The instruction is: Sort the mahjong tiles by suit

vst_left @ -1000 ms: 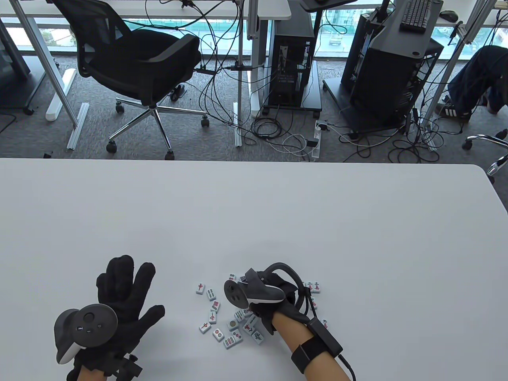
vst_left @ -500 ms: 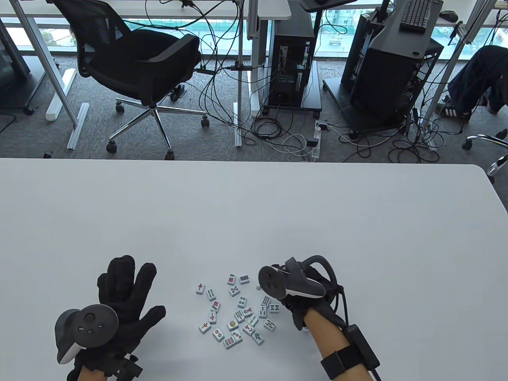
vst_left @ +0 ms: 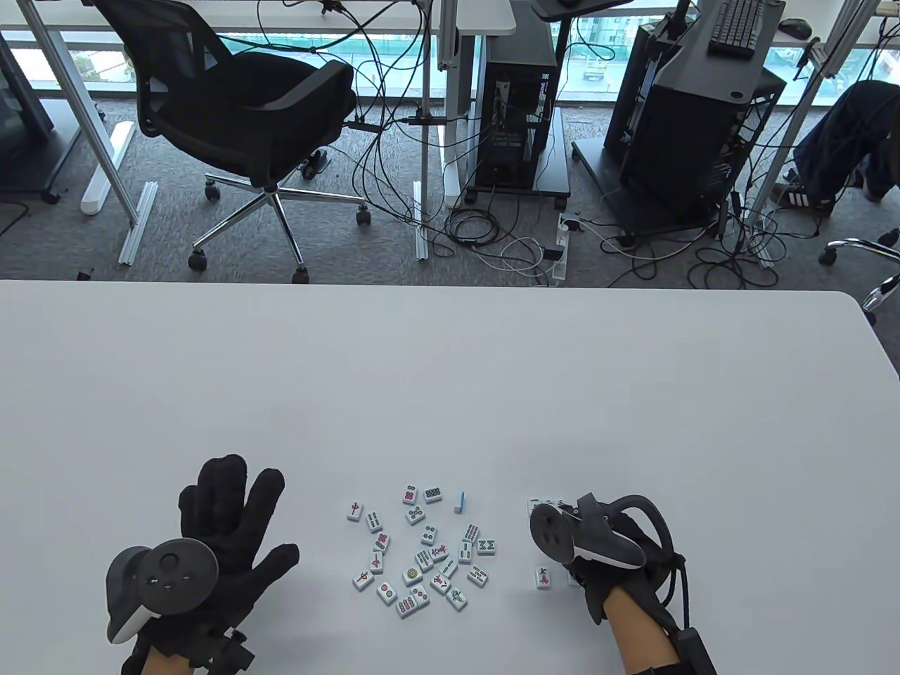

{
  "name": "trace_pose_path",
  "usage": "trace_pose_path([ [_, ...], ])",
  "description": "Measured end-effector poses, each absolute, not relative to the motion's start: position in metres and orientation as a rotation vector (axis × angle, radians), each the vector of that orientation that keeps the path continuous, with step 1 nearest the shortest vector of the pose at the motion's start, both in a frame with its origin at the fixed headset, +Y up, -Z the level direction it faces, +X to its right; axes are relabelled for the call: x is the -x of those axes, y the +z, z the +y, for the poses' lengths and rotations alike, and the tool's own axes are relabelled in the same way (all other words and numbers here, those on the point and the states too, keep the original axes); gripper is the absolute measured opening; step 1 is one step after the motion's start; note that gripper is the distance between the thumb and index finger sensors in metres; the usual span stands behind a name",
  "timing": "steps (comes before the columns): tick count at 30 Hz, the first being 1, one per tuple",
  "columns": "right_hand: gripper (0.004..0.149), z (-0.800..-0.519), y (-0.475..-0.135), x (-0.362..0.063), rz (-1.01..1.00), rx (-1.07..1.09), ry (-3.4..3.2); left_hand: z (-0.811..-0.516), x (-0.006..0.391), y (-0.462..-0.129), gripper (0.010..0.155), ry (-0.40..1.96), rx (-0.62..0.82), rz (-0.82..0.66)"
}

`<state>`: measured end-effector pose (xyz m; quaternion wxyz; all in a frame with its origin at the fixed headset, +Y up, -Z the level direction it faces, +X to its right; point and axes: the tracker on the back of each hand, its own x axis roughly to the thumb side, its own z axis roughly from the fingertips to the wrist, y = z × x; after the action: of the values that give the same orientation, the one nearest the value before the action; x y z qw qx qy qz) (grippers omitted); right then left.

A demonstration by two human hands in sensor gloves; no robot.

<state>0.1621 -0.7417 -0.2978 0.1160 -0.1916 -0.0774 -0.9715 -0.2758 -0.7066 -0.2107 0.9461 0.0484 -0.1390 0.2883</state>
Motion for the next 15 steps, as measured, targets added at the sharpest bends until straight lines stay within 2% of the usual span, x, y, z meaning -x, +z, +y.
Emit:
trace_pose_path([
  [15, 0.057, -0.758, -0.299, -0.162, -0.251, 0.555, -2.826, -0.706, 0.276, -0.211, 0.082, 0.589, -0.096, -0.278],
])
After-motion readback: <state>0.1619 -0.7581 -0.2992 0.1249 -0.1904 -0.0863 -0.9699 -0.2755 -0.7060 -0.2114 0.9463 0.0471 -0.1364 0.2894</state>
